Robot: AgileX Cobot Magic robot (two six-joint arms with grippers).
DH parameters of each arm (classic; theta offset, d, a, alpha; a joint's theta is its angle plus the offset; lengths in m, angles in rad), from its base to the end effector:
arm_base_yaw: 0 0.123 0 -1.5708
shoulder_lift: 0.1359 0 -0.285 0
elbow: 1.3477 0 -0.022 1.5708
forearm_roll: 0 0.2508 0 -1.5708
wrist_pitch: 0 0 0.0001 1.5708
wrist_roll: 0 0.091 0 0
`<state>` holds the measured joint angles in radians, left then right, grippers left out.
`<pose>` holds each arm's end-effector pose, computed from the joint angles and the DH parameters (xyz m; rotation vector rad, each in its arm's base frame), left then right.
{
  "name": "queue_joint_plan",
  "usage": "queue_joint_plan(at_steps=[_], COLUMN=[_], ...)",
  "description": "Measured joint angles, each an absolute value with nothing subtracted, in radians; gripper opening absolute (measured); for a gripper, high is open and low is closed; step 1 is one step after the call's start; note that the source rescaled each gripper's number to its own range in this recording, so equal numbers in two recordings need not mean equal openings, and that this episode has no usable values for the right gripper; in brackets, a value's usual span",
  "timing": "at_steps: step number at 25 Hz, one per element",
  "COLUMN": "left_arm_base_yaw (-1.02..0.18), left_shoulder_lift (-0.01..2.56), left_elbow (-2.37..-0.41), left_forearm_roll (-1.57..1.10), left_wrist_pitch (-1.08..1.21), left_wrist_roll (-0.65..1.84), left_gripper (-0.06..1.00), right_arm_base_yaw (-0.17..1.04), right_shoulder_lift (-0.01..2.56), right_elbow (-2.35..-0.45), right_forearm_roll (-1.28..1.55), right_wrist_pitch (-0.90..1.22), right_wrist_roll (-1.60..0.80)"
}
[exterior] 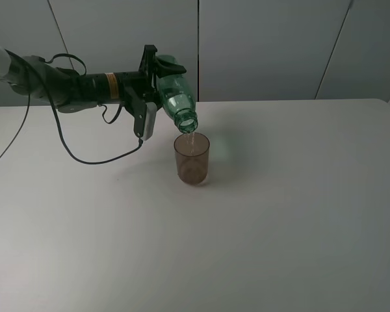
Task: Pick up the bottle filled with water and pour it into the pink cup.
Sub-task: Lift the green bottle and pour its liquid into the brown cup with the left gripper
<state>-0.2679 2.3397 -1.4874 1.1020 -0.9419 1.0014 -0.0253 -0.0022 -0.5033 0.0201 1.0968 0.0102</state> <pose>0.4474 -0.1908 0.1281 1.7110 0.3003 0.4617 -0.0071 0.0018 0.2753 0.0354 2.0745 0.0149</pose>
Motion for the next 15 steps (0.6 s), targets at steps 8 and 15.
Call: queue_joint_plan(at_steps=[8,15], left_arm_base_yaw=[-0.268,-0.268], left_shoulder_lift=[2.339,2.339], left_elbow=[-1.487,-1.487], left_forearm_roll=[1.102,1.102], left_wrist_pitch=[-0.942,-0.938], left_wrist_roll=[1.023,1.051], left_gripper=[0.0,0.0], right_arm_base_yaw=[-0.025,-0.025], right_shoulder_lift=[-0.002,-0.002], right_elbow=[-0.503,-0.503], right_forearm_roll=[0.02,0.02], right_wrist_pitch=[1.097,1.097], right_wrist_roll=[0.01,0.01])
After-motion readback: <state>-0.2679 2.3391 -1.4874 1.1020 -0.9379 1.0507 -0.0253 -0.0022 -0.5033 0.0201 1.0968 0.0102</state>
